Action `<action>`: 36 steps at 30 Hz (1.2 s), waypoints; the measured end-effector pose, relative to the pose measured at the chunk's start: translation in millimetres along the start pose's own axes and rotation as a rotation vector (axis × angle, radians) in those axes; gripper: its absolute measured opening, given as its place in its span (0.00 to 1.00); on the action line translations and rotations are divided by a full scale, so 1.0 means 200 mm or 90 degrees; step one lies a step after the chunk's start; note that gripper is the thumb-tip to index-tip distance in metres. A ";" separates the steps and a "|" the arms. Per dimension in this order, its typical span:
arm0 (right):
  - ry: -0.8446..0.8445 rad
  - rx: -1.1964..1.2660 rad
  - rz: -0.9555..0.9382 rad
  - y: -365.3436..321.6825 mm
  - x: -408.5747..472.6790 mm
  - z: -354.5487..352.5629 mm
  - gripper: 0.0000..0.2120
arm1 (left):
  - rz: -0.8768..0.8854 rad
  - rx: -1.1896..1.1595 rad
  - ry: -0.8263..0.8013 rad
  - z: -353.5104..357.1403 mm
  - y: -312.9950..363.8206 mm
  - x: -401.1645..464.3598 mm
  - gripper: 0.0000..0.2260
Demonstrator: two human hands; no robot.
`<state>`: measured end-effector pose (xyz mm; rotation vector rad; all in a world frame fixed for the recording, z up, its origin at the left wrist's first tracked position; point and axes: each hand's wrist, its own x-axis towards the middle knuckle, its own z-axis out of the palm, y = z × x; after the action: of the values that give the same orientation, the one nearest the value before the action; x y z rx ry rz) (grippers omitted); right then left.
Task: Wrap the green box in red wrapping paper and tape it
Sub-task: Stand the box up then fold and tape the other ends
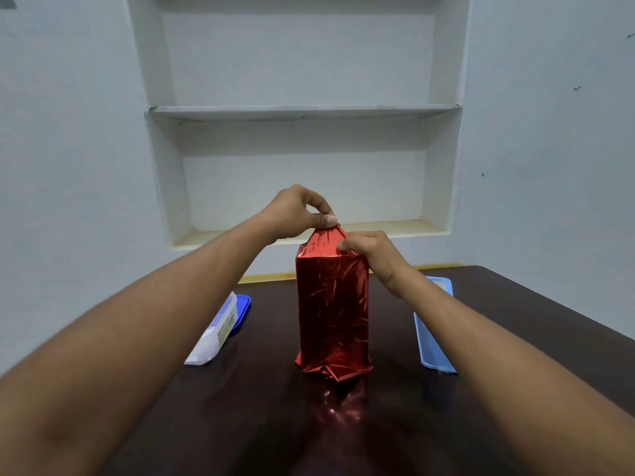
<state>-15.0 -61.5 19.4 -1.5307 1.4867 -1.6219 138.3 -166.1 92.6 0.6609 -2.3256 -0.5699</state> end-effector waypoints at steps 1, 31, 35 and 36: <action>0.000 0.009 0.004 0.00 0.01 0.00 0.19 | 0.001 -0.012 -0.001 0.00 -0.01 0.00 0.03; 0.093 0.075 0.068 0.07 0.09 0.04 0.34 | -0.123 -0.011 0.097 0.18 -0.10 0.00 0.09; 0.096 0.138 0.117 0.05 0.09 0.04 0.36 | -0.178 -0.085 0.144 0.19 -0.16 -0.05 0.25; 0.088 0.139 0.121 0.05 0.09 0.04 0.36 | -0.220 -0.155 0.158 0.20 -0.18 -0.06 0.26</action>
<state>-15.4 -84.2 17.0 -1.1445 1.4232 -1.7404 130.8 -178.6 39.4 0.9646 -1.8851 -0.8577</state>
